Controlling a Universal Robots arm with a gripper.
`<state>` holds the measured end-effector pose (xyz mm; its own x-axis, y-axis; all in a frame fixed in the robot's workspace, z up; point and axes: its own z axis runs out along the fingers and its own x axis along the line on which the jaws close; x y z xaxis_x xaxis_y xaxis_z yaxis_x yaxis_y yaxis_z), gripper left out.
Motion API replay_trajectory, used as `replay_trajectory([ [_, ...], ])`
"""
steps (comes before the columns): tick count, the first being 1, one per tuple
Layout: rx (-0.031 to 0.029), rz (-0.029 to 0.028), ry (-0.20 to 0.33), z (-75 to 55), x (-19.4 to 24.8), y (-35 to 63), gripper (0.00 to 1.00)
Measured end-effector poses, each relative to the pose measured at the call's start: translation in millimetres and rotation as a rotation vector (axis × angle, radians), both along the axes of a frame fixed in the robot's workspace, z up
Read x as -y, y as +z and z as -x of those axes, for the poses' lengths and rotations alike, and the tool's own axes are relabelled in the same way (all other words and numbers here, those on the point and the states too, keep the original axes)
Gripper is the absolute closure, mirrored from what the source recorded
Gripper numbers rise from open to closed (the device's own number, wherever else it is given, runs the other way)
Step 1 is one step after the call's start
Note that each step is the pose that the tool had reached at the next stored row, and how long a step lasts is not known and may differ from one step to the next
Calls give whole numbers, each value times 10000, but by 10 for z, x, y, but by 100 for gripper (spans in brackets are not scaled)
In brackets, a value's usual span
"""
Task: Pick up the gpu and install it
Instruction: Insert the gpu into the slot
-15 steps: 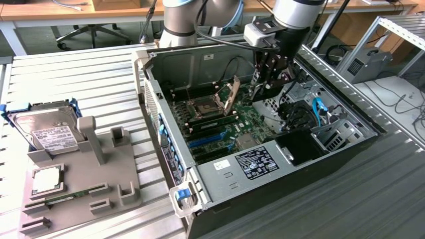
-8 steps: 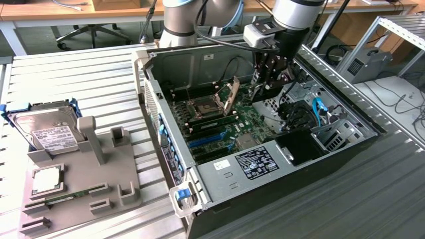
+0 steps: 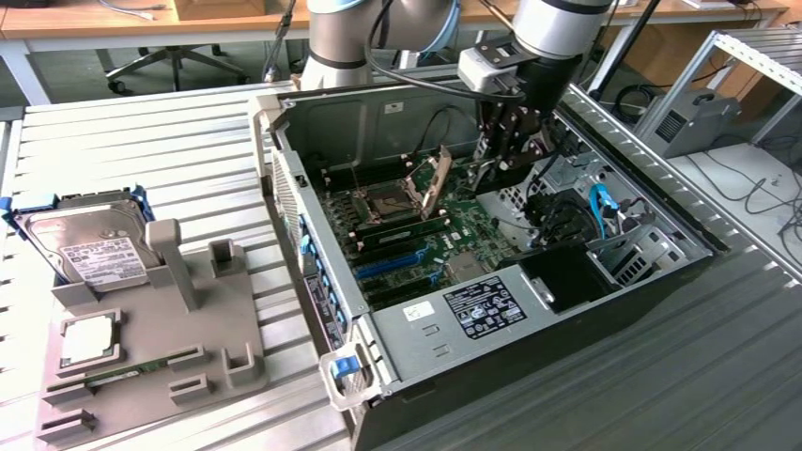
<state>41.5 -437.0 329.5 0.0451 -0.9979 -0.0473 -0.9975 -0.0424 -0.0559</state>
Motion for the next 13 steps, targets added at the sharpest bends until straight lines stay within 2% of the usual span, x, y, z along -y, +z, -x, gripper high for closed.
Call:
replay_trajectory([
  [13, 0, 0, 0, 8, 0, -32, 74],
])
